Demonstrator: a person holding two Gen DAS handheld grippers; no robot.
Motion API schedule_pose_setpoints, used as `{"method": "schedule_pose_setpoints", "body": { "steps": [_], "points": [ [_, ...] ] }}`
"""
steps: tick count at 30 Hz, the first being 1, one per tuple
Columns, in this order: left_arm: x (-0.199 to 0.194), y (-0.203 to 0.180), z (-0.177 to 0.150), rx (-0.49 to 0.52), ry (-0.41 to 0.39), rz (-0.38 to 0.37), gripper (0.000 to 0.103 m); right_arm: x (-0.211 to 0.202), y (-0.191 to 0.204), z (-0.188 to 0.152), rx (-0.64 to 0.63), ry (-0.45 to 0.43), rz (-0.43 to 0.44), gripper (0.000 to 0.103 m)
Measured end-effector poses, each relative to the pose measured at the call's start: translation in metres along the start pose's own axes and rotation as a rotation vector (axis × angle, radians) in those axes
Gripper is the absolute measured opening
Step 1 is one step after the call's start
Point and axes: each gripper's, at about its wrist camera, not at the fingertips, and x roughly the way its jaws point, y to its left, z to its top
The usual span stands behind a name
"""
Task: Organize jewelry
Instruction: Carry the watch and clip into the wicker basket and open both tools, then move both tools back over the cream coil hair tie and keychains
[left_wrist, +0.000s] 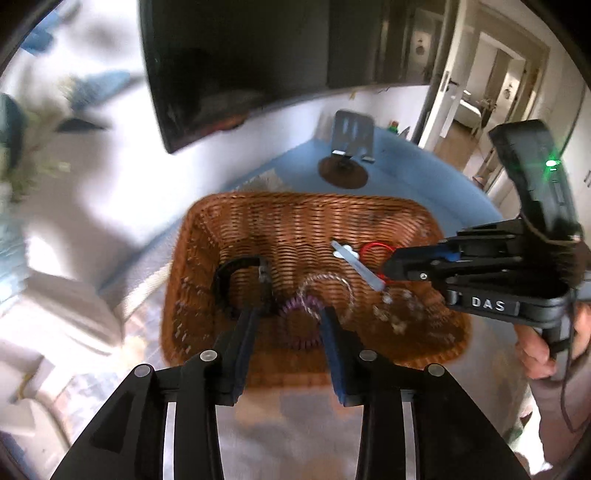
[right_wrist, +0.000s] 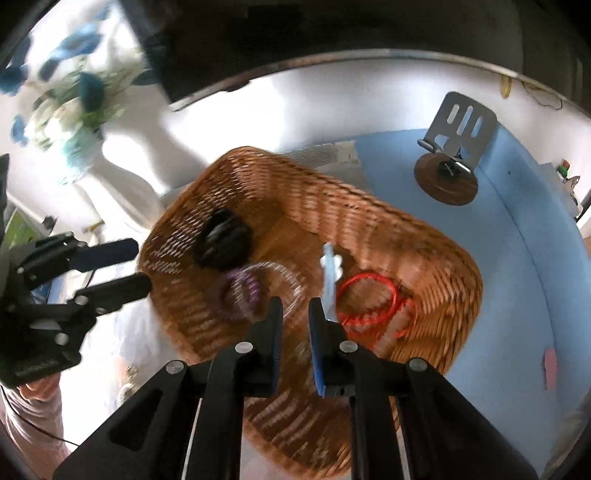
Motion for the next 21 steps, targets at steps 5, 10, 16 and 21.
{"method": "schedule_pose_setpoints", "body": {
  "steps": [5, 10, 16, 21],
  "points": [
    [-0.063, 0.001, -0.031, 0.016, -0.064, 0.026, 0.038, -0.037, 0.031, -0.023, -0.031, -0.052, 0.051, 0.018],
    [-0.11, 0.003, -0.066, 0.006, -0.119, 0.049, 0.039, -0.067, 0.067, -0.043, -0.072, -0.083, 0.092, 0.029],
    [-0.125, 0.014, -0.121, -0.042, -0.114, 0.064, 0.04, -0.072, 0.112, -0.08, -0.14, -0.088, 0.119, 0.029],
    [-0.106, 0.037, -0.172, -0.144, -0.053, 0.044, 0.04, -0.046, 0.127, -0.118, -0.14, -0.026, 0.151, 0.029]
  ]
}}
